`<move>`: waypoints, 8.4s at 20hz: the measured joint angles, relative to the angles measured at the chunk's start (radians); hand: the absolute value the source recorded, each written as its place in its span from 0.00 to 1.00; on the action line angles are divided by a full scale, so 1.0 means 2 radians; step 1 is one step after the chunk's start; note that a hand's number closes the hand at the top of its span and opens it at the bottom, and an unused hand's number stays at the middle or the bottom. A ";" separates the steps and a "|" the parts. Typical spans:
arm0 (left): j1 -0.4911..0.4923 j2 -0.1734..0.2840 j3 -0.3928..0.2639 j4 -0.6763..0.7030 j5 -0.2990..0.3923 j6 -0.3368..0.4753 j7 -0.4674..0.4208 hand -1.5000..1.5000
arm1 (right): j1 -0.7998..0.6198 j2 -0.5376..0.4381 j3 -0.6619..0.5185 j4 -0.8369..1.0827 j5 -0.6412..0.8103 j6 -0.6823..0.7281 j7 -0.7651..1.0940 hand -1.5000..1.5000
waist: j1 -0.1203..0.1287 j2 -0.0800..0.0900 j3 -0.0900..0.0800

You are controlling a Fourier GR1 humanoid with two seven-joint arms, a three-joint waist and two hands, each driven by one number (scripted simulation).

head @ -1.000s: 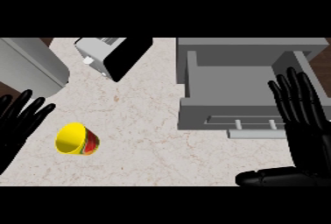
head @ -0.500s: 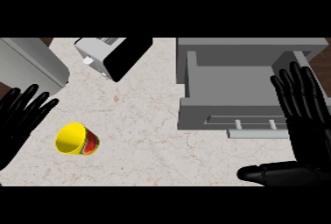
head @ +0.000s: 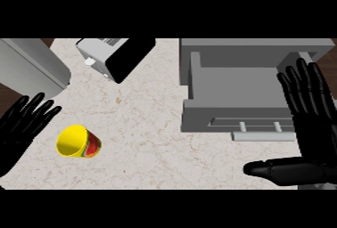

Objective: Pick up the cup, place it into the drawer and close the drawer

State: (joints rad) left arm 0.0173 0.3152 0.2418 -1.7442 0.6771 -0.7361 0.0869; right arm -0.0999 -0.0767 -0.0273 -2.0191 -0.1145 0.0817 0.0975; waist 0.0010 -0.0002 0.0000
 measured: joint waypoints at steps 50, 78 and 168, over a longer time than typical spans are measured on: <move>-0.167 0.027 -0.044 0.595 -0.385 0.090 -0.440 0.00 | 0.000 0.000 0.005 -0.032 -0.009 0.013 0.034 0.00 | -0.008 0.002 -0.001; -0.207 0.013 -0.082 0.665 -0.332 0.032 -0.438 1.00 | -0.003 -0.004 -0.006 -0.027 -0.023 0.021 0.032 0.00 | -0.010 0.004 -0.001; -0.652 -0.158 -0.305 0.630 -0.076 0.574 -0.215 1.00 | 0.004 -0.005 -0.016 -0.002 -0.019 0.046 0.003 0.00 | -0.037 0.008 0.001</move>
State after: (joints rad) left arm -1.2859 0.0001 -0.3691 -0.4840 0.5250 0.4114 -0.3440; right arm -0.0925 -0.0859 -0.0593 -2.0236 -0.1530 0.1736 0.1042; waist -0.0736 0.0158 0.0013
